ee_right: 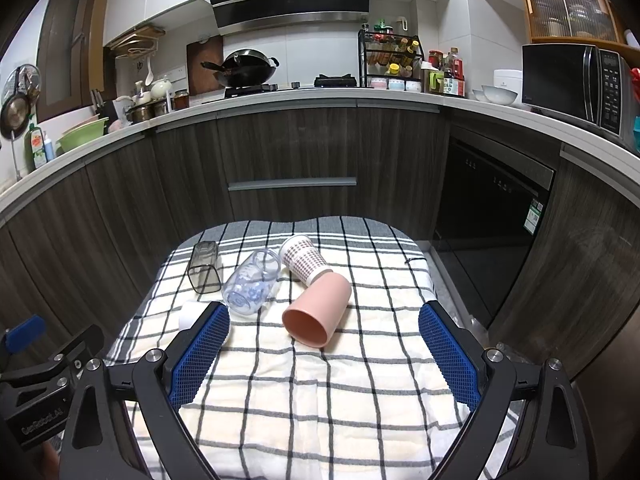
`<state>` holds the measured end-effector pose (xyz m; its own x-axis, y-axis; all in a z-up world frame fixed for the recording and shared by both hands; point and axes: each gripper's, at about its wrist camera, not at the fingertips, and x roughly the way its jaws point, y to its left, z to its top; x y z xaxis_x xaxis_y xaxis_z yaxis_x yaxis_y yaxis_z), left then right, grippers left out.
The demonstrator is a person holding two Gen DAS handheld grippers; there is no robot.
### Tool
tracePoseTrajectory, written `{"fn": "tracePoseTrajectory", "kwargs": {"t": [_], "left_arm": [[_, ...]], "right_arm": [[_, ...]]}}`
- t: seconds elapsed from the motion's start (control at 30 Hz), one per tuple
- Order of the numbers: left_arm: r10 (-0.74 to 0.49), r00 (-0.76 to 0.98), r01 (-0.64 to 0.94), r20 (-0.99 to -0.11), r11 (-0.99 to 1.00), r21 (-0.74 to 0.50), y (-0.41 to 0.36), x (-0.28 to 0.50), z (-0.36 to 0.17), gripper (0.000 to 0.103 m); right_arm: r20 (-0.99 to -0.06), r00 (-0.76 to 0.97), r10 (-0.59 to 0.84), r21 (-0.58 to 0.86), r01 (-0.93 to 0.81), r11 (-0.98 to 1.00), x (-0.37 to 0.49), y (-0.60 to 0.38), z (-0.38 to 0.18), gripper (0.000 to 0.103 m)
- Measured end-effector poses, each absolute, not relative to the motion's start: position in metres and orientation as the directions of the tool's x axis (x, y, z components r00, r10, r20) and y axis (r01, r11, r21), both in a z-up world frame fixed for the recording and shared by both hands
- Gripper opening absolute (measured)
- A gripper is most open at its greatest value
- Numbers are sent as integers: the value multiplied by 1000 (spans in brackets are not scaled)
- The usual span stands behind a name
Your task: Flip cup upside down
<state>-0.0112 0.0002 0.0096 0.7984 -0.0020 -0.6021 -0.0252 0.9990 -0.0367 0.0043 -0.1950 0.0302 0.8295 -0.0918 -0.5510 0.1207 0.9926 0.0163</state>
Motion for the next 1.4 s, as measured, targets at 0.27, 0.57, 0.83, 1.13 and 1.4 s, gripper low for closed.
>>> {"fn": "tracePoseTrajectory", "kwargs": {"t": [0.27, 0.57, 0.83, 1.13, 1.4], "left_arm": [[-1, 802, -24, -598, 999, -34, 1, -13, 12, 103], [2, 797, -28, -604, 999, -33, 0, -13, 12, 103], [15, 793, -37, -609, 999, -25, 1, -11, 10, 103], [8, 792, -33, -611, 999, -30, 1, -10, 10, 103], [6, 789, -33, -615, 999, -32, 0, -9, 9, 103]], "right_arm": [[-549, 831, -92, 17, 120, 993, 5, -196, 28, 96], [-548, 831, -91, 18, 121, 993, 6, -197, 27, 96], [-548, 832, -90, 19, 120, 993, 5, -196, 29, 96], [-549, 831, -90, 18, 120, 993, 5, -197, 29, 96], [-549, 831, -91, 18, 120, 993, 5, -197, 29, 96]]}}
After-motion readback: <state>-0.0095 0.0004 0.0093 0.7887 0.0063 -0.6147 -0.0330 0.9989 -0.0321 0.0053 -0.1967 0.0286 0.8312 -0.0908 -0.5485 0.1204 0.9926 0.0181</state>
